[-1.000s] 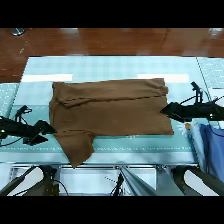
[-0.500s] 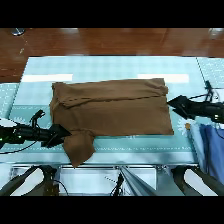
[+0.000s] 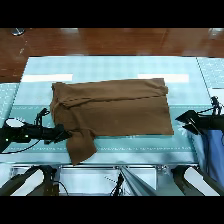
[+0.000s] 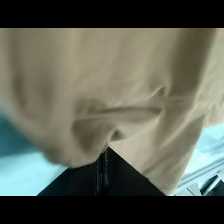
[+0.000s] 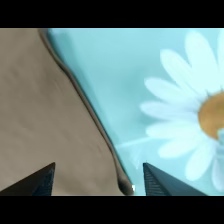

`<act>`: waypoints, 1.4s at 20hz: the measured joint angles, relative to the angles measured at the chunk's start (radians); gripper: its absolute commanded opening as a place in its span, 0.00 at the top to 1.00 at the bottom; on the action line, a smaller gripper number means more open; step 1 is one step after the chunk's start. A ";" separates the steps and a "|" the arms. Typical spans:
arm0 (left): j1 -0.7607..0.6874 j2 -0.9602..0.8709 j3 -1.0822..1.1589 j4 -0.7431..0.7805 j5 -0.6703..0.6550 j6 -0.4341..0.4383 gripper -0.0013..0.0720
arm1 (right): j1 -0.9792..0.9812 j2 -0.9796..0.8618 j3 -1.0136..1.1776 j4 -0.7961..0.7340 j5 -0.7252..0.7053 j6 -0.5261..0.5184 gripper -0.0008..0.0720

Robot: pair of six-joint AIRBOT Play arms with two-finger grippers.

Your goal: Fold the shirts.

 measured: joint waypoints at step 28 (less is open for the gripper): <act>0.036 -0.024 0.266 -0.025 -0.106 0.005 0.96 | 0.296 -0.194 0.277 0.053 0.007 -0.062 0.96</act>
